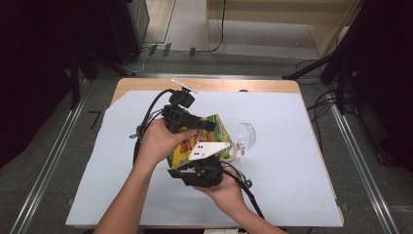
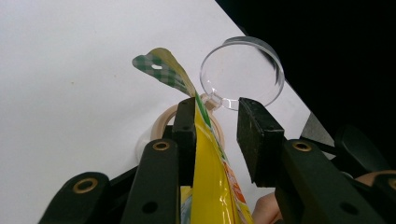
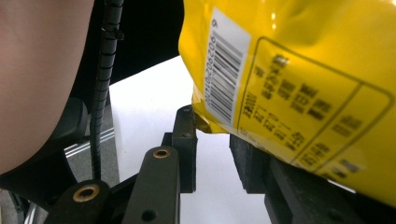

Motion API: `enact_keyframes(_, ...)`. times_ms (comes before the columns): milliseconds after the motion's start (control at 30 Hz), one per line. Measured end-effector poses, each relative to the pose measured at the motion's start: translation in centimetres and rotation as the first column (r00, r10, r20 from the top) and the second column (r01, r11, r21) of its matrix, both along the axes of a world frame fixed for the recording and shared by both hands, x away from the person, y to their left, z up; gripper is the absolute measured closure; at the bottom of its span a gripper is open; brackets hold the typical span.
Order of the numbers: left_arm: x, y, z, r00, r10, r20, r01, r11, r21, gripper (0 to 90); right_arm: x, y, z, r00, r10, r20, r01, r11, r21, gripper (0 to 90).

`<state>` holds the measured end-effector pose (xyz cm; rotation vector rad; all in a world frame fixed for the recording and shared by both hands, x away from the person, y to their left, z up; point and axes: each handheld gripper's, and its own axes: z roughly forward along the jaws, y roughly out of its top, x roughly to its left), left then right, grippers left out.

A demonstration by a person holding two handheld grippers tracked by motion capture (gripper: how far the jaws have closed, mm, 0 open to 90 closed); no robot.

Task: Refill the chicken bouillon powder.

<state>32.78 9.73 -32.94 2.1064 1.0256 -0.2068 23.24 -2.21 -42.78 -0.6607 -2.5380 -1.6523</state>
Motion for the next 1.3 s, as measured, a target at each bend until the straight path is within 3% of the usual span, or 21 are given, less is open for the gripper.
enact_keyframes(200, 0.0, -0.6, 0.5, 0.9997, -0.005, 0.025, 0.004, 0.9995, 0.03, 69.1, 0.3, -0.1, -0.1, 0.9999, -0.008, -0.007, 0.008, 1.0, 0.018, 73.7)
enact_keyframes(400, 1.0, 0.0, 0.3, 0.9999, 0.0, -0.016, 0.0, 1.0, 0.006, 69.5, 0.8, 0.0, 0.4, 0.9999, -0.006, -0.016, 0.006, 1.0, 0.001, 73.2)
enact_keyframes(500, 1.2, 0.2, 0.3, 0.9999, 0.003, -0.015, -0.003, 1.0, -0.002, 69.5, 0.9, 0.3, 0.4, 0.9998, -0.018, -0.013, 0.018, 1.0, 0.006, 73.2)
enact_keyframes(867, 1.2, 0.5, 0.4, 1.0, -0.008, -0.001, 0.008, 0.9999, -0.011, 69.5, 1.0, 0.9, 0.4, 0.9964, -0.037, -0.076, 0.039, 0.999, 0.028, 73.8)
enact_keyframes(1067, 1.1, 0.3, 0.4, 0.9999, 0.0, 0.017, 0.0, 1.0, -0.008, 70.3, 0.9, 0.9, 0.4, 0.9958, -0.068, -0.061, 0.069, 0.998, 0.008, 73.5)
enact_keyframes(1300, 0.9, 0.4, 0.5, 0.9993, -0.003, 0.037, 0.003, 0.9998, -0.019, 70.5, 0.8, 1.1, 0.3, 0.9942, -0.09, -0.06, 0.091, 0.996, 0.023, 73.6)
